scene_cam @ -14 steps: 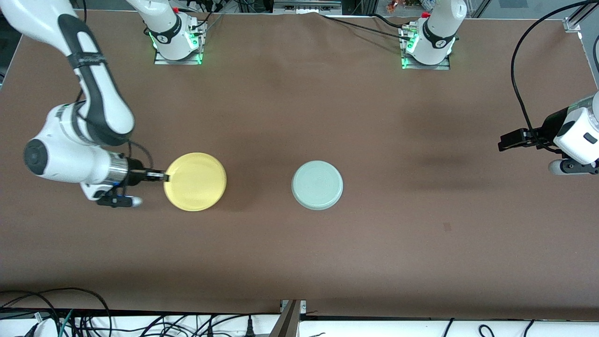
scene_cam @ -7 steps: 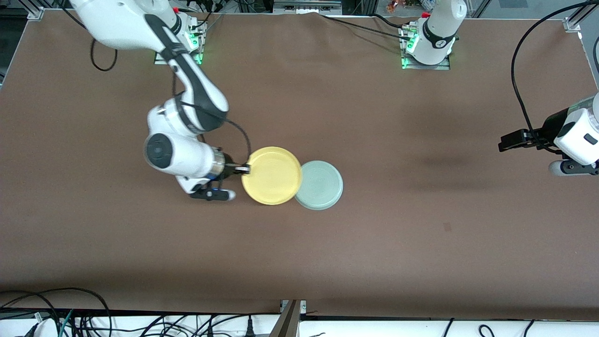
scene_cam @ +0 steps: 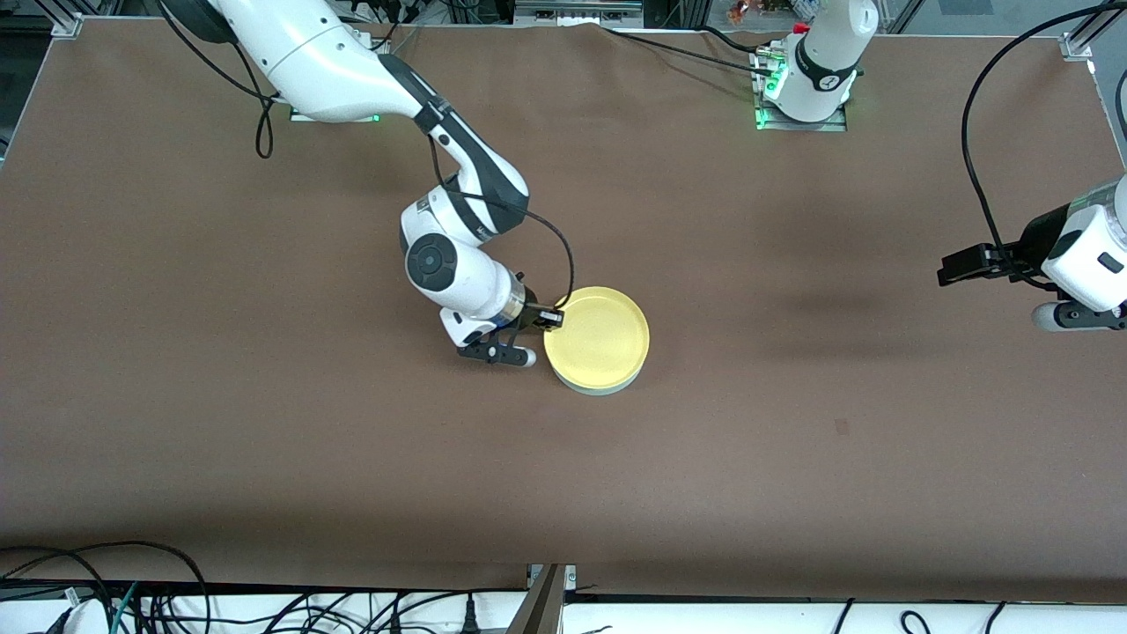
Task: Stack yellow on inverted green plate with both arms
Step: 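Lift the yellow plate with the right gripper onto the green plate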
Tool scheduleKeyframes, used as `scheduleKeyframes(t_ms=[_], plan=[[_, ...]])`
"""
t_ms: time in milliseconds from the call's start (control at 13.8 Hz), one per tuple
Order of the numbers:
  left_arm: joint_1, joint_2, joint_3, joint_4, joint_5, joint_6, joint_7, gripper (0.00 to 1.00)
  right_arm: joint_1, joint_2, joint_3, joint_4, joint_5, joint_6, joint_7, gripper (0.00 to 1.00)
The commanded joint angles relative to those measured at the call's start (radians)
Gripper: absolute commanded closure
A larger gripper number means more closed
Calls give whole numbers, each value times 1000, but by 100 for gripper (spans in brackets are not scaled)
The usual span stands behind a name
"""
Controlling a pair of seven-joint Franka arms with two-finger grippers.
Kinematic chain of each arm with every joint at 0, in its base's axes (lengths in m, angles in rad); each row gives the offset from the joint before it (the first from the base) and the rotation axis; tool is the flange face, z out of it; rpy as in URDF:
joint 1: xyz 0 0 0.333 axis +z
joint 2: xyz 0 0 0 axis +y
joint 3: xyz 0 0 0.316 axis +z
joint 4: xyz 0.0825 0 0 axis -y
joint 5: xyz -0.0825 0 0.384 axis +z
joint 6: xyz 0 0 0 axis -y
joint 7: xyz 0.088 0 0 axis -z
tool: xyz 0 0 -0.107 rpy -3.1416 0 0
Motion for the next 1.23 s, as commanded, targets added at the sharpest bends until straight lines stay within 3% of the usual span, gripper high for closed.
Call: scheduleKeyframes(t_ms=[0, 651, 723, 796, 1085, 1157], plan=[[4, 3, -1, 10, -17, 0, 19, 0, 13, 11, -9, 20, -27, 4, 16, 100], [5, 3, -1, 10, -17, 0, 19, 0, 16, 33, -8, 12, -14, 7, 17, 100], [5, 3, -1, 10, -17, 0, 19, 0, 16, 31, -8, 12, -11, 7, 17, 80], [5, 3, -1, 10, -17, 0, 21, 0, 15, 28, -8, 12, -17, 6, 14, 1], [5, 3, -1, 10, -17, 0, 19, 0, 5, -30, -23, 12, -18, -49, 11, 0], [5, 3, -1, 11, -17, 0, 19, 0, 5, -68, -76, 14, -25, -134, 11, 0]])
